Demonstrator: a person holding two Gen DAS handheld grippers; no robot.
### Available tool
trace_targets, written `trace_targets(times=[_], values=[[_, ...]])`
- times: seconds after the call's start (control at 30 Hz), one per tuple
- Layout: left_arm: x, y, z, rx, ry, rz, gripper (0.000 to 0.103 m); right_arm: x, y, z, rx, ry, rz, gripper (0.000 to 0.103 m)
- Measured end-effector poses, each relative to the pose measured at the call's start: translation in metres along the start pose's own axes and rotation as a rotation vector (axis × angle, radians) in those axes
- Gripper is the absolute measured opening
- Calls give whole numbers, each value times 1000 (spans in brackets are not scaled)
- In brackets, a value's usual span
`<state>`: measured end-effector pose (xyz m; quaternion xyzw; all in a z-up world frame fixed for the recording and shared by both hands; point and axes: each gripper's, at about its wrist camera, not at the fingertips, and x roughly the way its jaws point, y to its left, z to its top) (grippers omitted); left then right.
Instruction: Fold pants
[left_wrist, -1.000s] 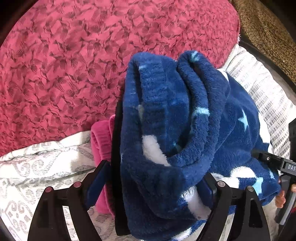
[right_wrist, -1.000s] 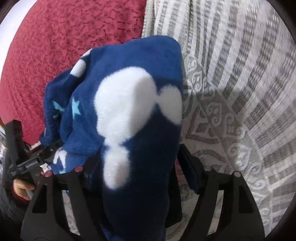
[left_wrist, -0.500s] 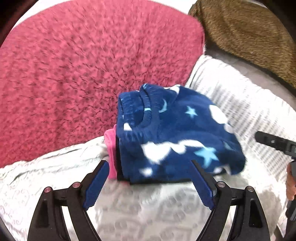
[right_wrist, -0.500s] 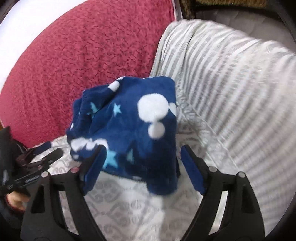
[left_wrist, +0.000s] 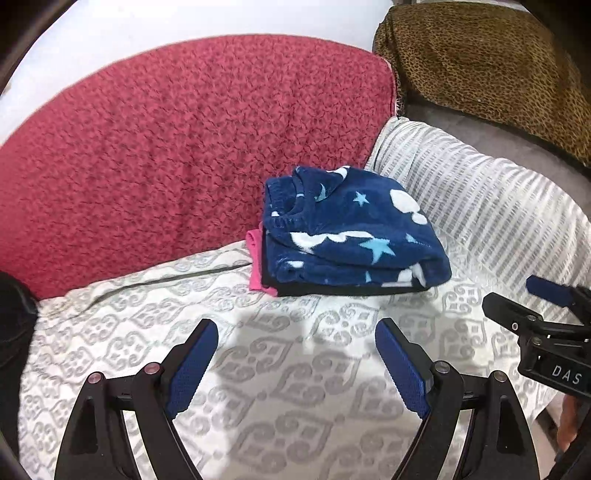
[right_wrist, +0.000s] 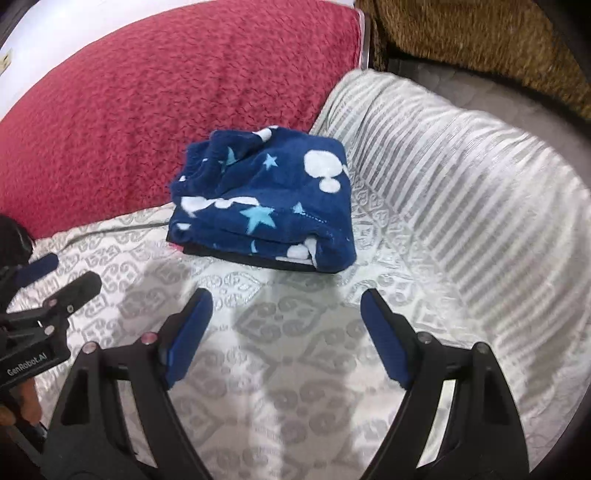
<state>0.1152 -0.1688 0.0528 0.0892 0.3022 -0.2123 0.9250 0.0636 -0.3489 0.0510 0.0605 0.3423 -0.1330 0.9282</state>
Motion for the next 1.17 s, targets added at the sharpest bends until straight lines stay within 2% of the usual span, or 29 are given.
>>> trace_targets(times=[0.07,0.23,0.37,0.67,1.17], values=[[-13,-4,-4,13,-19,16,89,-16,5,-7,-5,-21,-13,82],[-40,-11,-12,-2,-20,-48,89,-40,8,-19,35,-49,-14,83],[-54,-13,-16,-17,-35,-51,89,-48,9,-24,37,-44,-36,83],[-64,-13,-18,-36,-46,-63,89,-73,10,-27,29,-83,-64,83],[-66,-11,-20,-46,-46,-69,89,-82,12,-23,22,-106,-72,83]])
